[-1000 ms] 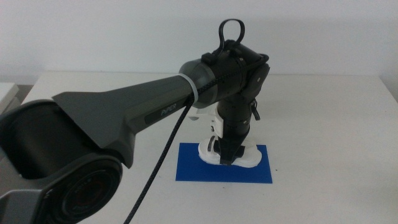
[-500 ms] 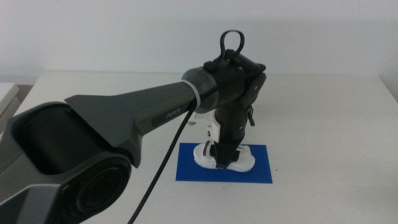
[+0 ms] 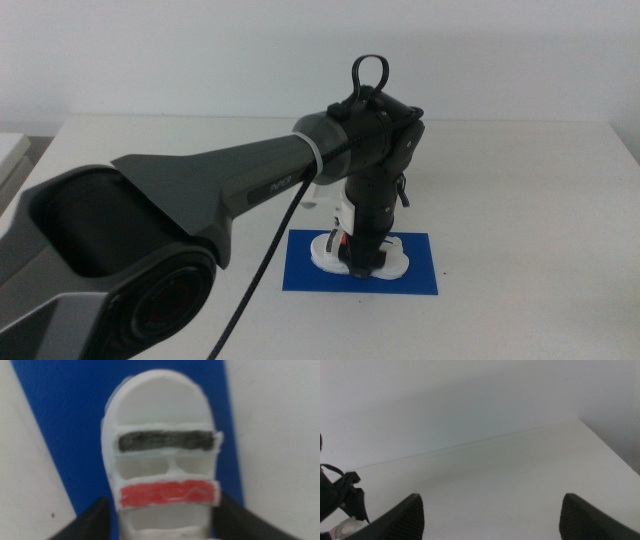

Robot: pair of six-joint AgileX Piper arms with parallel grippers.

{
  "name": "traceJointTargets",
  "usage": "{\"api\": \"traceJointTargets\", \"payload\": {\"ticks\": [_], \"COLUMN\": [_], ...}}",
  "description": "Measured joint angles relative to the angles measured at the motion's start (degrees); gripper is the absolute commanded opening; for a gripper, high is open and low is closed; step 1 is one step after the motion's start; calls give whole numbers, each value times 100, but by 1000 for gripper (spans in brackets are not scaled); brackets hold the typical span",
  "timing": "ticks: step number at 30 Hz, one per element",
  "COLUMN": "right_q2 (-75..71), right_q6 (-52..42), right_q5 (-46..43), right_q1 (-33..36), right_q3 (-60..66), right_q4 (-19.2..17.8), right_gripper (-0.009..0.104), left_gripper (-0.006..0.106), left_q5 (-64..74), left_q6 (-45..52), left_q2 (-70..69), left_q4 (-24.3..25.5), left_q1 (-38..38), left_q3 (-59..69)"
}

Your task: Use one arm to grab the shoe from the table and place it on the mat.

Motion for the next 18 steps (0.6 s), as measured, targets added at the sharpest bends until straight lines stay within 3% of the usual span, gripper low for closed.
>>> {"api": "traceJointTargets", "payload": {"ticks": [2,12,15,18], "right_q2": [0,0,0,0], "right_q6": [0,0,0,0], "right_q5": [0,0,0,0], "right_q1": [0,0,0,0], "right_q3": [0,0,0,0], "right_q4": [0,0,0,0], "right_gripper": [79,79,79,79], "left_gripper": [94,94,94,94], "left_q5": [0,-54,-48,-33], "left_q6": [0,371,1035,2271], "left_q2": [40,-841,-1627,-2491], "left_q4": [-87,-133,118,707], "left_q1": [0,35,104,171], "left_q3": [0,8,8,8]}}
